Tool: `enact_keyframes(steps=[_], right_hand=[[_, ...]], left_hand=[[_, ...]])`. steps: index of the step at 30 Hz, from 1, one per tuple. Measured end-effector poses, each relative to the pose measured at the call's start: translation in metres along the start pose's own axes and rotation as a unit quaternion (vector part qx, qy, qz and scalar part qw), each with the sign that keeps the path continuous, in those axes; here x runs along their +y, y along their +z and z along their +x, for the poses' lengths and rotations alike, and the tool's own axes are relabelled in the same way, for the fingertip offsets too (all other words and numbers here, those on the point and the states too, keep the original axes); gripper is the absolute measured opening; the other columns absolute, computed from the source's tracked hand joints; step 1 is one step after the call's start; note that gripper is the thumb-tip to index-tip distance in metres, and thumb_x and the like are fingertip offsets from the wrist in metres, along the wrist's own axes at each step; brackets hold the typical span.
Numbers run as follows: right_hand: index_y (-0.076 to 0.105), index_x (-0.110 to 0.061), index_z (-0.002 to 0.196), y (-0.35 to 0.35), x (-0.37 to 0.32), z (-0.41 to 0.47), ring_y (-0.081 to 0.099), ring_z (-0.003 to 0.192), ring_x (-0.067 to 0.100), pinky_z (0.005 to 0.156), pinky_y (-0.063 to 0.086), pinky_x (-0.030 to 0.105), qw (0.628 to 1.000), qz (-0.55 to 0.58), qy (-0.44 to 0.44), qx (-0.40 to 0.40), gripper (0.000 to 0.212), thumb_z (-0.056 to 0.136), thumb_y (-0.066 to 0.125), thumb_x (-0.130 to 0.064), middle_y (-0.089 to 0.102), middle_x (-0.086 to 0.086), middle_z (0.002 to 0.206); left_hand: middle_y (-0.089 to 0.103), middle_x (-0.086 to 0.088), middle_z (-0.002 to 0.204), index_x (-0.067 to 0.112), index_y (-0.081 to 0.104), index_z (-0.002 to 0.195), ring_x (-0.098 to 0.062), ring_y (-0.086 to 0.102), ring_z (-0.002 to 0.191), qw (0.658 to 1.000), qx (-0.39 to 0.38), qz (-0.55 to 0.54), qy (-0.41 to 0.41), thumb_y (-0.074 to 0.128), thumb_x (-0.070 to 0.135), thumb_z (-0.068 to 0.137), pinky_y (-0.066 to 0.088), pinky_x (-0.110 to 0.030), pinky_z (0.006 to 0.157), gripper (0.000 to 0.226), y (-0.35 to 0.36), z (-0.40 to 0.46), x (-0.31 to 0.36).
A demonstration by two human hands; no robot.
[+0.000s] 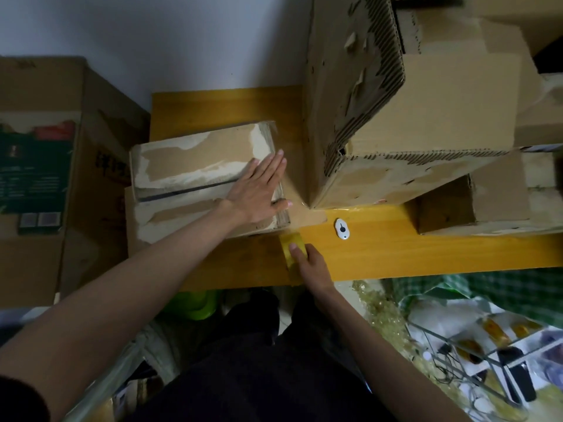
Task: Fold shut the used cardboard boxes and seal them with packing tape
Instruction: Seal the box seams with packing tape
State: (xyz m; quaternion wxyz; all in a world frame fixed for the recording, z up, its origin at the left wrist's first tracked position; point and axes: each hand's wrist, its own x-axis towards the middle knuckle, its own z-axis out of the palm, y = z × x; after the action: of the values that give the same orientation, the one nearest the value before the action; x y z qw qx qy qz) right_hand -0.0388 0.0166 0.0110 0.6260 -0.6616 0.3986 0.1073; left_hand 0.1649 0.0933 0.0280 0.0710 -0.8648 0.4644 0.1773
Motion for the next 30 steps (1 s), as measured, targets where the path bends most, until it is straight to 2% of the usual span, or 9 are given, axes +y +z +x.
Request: enact_keyframes(steps=[4,7,11,13,17,21,25,28,30], right_hand=[[0.066,-0.007,0.107,-0.007,0.009,0.021,0.06,0.096,0.016,0.079,0.045,0.03,0.998,-0.02,-0.007,-0.061,0.04,0.103,0.05,-0.043,0.066,0.001,0.1],[0.07,-0.009,0.115,-0.02,0.011,0.034,0.065,0.1,0.016,0.086,0.049,0.032,0.999,0.023,0.028,-0.022,0.047,0.105,0.044,-0.048,0.071,0.002,0.106],[0.062,-0.001,0.116,-0.062,0.027,0.077,0.057,0.109,0.041,0.085,0.044,0.039,0.974,-0.154,-0.024,0.168,0.026,0.101,0.056,-0.022,0.06,0.021,0.113],[0.053,-0.001,0.128,-0.078,0.033,0.094,0.048,0.119,0.043,0.092,0.043,0.045,0.955,-0.247,0.01,0.167,0.038,0.1,0.059,-0.025,0.047,0.024,0.127],[0.041,-0.002,0.136,-0.087,0.041,0.111,0.044,0.124,0.045,0.086,0.046,0.051,0.925,-0.357,0.043,0.123,0.046,0.099,0.06,-0.021,0.037,0.023,0.134],[0.044,0.001,0.124,-0.083,0.048,0.121,0.049,0.118,0.045,0.081,0.046,0.05,0.934,-0.335,0.01,0.123,0.035,0.097,0.06,-0.013,0.045,0.024,0.128],[0.053,-0.001,0.107,-0.08,0.047,0.115,0.06,0.098,0.043,0.067,0.037,0.037,0.957,-0.248,-0.067,0.134,0.02,0.096,0.062,-0.016,0.063,0.022,0.107],[0.064,-0.01,0.105,-0.073,0.034,0.09,0.064,0.091,0.033,0.07,0.05,0.044,0.962,-0.146,-0.177,0.147,0.016,0.095,0.063,-0.022,0.066,0.008,0.103],[0.069,-0.015,0.108,-0.071,0.02,0.069,0.066,0.09,0.024,0.072,0.057,0.043,0.954,-0.113,-0.244,0.131,0.014,0.095,0.065,-0.017,0.064,0.0,0.105]], left_hand=[[-0.024,-0.009,0.164,0.009,-0.013,0.158,-0.022,-0.021,0.152,1.0,0.027,-0.011,-0.008,0.015,0.068,0.099,-0.006,-0.045,0.125,0.088,0.003,-0.004,0.003],[-0.019,-0.009,0.166,0.009,-0.009,0.159,-0.022,-0.017,0.153,0.999,0.04,-0.026,-0.015,0.019,0.064,0.101,-0.007,-0.044,0.125,0.085,0.006,-0.01,0.007],[-0.012,-0.009,0.167,0.009,-0.003,0.16,-0.022,-0.013,0.154,0.997,0.07,-0.03,-0.027,0.017,0.063,0.102,-0.004,-0.044,0.126,0.081,0.014,-0.014,0.015],[-0.011,-0.009,0.167,0.01,-0.003,0.159,-0.022,-0.012,0.154,0.996,0.073,-0.049,-0.031,0.016,0.063,0.102,-0.003,-0.044,0.126,0.08,0.015,-0.016,0.017],[-0.006,-0.008,0.168,0.01,0.0,0.16,-0.022,-0.008,0.155,0.994,0.08,-0.069,-0.035,0.018,0.057,0.104,0.0,-0.047,0.126,0.075,0.016,-0.018,0.018],[-0.004,-0.006,0.168,0.011,0.003,0.16,-0.02,-0.005,0.155,0.991,0.089,-0.088,-0.044,0.023,0.051,0.106,0.001,-0.045,0.126,0.07,0.013,-0.019,0.018],[-0.001,-0.006,0.168,0.011,0.007,0.16,-0.019,-0.004,0.155,0.989,0.097,-0.105,-0.04,0.028,0.047,0.107,0.0,-0.044,0.126,0.068,0.011,-0.023,0.022],[0.011,-0.006,0.168,0.012,0.02,0.159,-0.017,0.004,0.155,0.98,0.139,-0.137,-0.048,0.036,0.041,0.106,0.0,-0.041,0.126,0.062,0.008,-0.031,0.025],[0.032,-0.006,0.161,0.013,0.04,0.152,-0.018,0.024,0.151,0.958,0.203,-0.184,-0.086,0.042,0.035,0.105,0.012,-0.038,0.125,0.052,0.004,-0.043,0.032]])
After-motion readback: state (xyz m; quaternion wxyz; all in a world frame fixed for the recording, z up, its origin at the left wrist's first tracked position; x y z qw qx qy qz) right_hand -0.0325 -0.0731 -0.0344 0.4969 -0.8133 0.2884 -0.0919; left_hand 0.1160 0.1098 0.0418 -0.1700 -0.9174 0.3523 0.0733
